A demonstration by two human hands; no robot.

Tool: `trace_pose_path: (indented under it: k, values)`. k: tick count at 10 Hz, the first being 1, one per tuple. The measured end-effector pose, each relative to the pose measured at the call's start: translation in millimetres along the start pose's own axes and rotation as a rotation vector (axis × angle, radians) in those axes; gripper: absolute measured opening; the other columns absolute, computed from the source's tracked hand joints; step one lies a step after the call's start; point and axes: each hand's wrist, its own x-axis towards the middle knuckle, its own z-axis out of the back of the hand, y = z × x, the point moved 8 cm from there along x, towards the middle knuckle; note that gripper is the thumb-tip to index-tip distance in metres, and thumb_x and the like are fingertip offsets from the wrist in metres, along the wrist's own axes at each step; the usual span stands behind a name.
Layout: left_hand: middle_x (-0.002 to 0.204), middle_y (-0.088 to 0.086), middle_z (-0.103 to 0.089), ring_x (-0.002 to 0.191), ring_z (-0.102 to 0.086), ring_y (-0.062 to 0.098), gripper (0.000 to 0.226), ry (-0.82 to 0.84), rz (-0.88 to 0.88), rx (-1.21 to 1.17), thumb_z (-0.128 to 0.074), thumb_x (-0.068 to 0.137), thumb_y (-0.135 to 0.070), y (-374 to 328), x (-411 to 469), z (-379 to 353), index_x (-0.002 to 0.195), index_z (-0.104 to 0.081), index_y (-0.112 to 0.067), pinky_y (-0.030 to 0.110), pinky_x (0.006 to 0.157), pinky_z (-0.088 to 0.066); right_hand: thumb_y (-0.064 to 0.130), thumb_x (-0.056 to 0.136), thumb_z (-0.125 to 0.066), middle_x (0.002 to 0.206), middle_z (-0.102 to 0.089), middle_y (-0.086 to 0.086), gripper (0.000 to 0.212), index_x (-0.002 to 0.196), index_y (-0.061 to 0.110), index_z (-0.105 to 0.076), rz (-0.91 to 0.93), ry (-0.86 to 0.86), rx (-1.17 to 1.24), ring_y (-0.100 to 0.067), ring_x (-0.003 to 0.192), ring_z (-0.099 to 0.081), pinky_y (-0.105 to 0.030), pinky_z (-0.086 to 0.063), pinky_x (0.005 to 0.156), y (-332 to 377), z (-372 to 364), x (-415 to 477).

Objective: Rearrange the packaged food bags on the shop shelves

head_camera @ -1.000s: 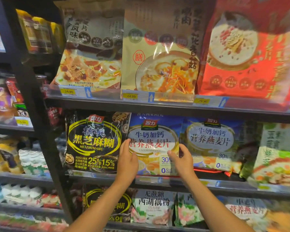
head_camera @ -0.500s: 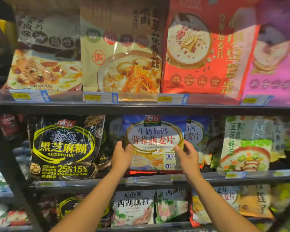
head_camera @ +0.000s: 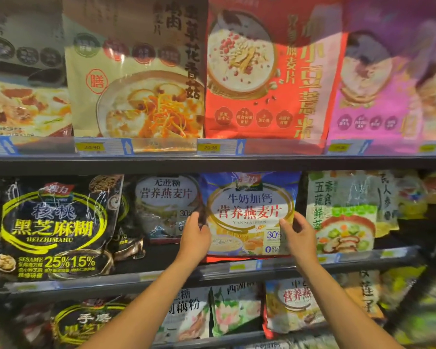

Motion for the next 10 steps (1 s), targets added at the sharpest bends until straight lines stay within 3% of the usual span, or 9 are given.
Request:
trace_pose_path:
  k: [2,3,4,5,6,7,8,10]
  values:
    - [0.149,-0.001,-0.039,0.137,-0.045,0.021,0.052,0.058,-0.006,0.098,-0.043,0.105,-0.009,9,-12,-26,0.156,-0.037,-0.014,0.036,0.110,-0.041,0.029,0.093,-0.073,0.093,-0.073,0.006,0.017,0.107,0.019,-0.072,-0.095,0.026,-0.179,-0.014,0.089,-0.068,-0.029,-0.051,0.071,-23,18,0]
    - [0.141,-0.004,-0.040,0.126,-0.048,0.018,0.044,0.047,-0.004,0.105,-0.044,0.104,-0.006,9,-16,-29,0.147,-0.042,-0.016,0.029,0.101,-0.040,0.033,0.093,-0.073,0.092,-0.073,0.007,0.016,0.105,0.022,-0.071,-0.096,0.057,-0.217,-0.013,0.087,-0.067,-0.034,-0.055,0.073,-20,20,3]
    - [0.129,-0.006,-0.042,0.114,-0.049,0.015,0.031,0.027,-0.013,0.125,-0.046,0.102,-0.004,6,-16,-29,0.127,-0.046,-0.023,0.033,0.095,-0.043,0.031,0.094,-0.072,0.093,-0.070,0.008,0.015,0.106,0.024,-0.067,-0.090,0.071,-0.249,-0.010,0.085,-0.064,-0.035,-0.054,0.072,-13,21,2]
    - [0.143,-0.005,-0.042,0.128,-0.050,0.016,0.051,0.043,-0.004,0.123,-0.052,0.101,-0.011,7,-17,-28,0.151,-0.042,-0.018,0.041,0.106,-0.046,0.029,0.096,-0.070,0.089,-0.065,0.010,0.011,0.103,0.026,-0.062,-0.087,0.082,-0.270,-0.004,0.078,-0.058,-0.028,-0.046,0.063,-5,21,-1]
    - [0.151,-0.004,-0.042,0.132,-0.052,0.018,0.064,0.063,0.013,0.128,-0.056,0.096,-0.019,15,-15,-27,0.157,-0.035,-0.021,0.046,0.110,-0.046,0.027,0.097,-0.068,0.085,-0.063,0.012,0.009,0.103,0.023,-0.063,-0.082,0.103,-0.292,-0.004,0.075,-0.057,-0.025,-0.043,0.058,2,22,-5]
    - [0.148,-0.006,-0.049,0.131,-0.054,0.016,0.056,0.106,0.006,0.135,-0.055,0.089,-0.033,11,-19,-24,0.144,-0.045,-0.038,0.050,0.108,-0.049,0.028,0.096,-0.069,0.095,-0.068,0.009,0.018,0.112,0.020,-0.065,-0.110,0.145,-0.289,-0.013,0.086,-0.064,-0.031,-0.050,0.069,8,23,-10]
    - [0.133,-0.010,-0.059,0.122,-0.058,0.013,0.040,0.137,-0.005,0.128,-0.057,0.092,-0.022,-3,-31,-20,0.120,-0.050,-0.050,0.046,0.105,-0.050,0.027,0.094,-0.071,0.115,-0.072,-0.001,0.034,0.125,0.016,-0.064,-0.109,0.211,-0.312,-0.023,0.103,-0.067,-0.034,-0.052,0.080,13,22,-13]
    - [0.142,-0.008,-0.046,0.136,-0.045,0.016,0.056,0.159,-0.120,0.217,-0.057,0.093,-0.025,-13,-47,-9,0.147,-0.041,-0.027,0.036,0.107,-0.041,0.028,0.094,-0.072,0.129,-0.068,-0.006,0.045,0.134,0.013,-0.057,-0.120,0.273,-0.403,-0.026,0.115,-0.064,-0.034,-0.049,0.086,48,29,-33]
